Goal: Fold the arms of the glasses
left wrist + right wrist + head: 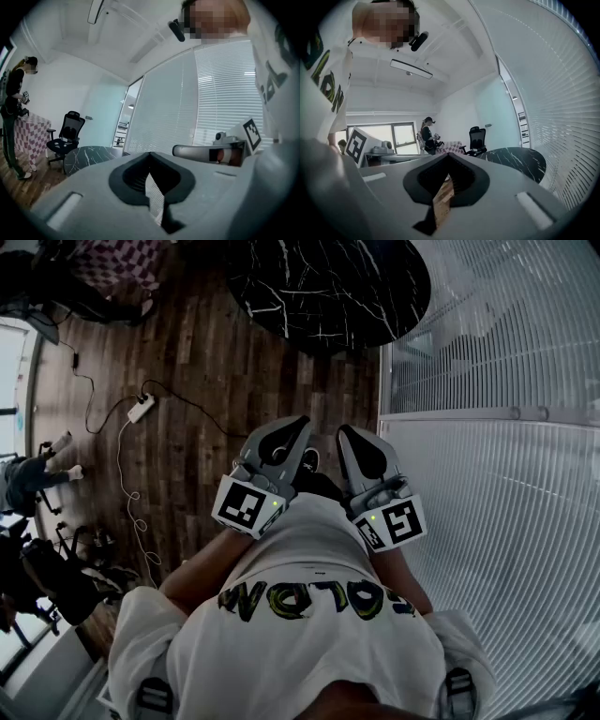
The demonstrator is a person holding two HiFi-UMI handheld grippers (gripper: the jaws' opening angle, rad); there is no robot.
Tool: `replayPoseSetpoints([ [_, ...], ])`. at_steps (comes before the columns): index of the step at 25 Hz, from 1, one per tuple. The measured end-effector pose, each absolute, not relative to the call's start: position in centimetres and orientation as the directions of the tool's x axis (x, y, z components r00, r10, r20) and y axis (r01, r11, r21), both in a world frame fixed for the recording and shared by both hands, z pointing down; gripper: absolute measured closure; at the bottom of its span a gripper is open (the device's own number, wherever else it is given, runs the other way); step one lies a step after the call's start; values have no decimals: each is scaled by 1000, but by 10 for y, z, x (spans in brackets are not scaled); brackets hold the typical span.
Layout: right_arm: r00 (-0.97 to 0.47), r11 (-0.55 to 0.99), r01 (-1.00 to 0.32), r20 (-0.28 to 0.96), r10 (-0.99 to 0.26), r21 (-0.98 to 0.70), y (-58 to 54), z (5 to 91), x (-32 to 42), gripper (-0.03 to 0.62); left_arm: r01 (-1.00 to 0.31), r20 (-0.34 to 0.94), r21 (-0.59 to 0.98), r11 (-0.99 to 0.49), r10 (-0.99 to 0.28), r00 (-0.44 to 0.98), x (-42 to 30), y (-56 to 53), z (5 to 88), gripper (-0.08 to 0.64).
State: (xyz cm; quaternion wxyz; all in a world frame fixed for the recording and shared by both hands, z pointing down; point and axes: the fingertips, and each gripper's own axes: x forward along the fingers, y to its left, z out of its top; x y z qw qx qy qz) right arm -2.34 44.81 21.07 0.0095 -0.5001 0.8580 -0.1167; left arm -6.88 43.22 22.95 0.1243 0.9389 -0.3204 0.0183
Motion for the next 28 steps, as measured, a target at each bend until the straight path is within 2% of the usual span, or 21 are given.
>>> replayPoseSetpoints([
  [19, -501, 469, -853, 107, -859, -228, 424, 228, 31, 592, -625, 169, 230, -746, -602, 780, -21, 413, 252, 560],
  [28, -522, 488, -843, 127, -843, -225, 370, 237, 27, 592, -647, 168, 244, -722, -626, 762, -26, 358, 261, 560],
])
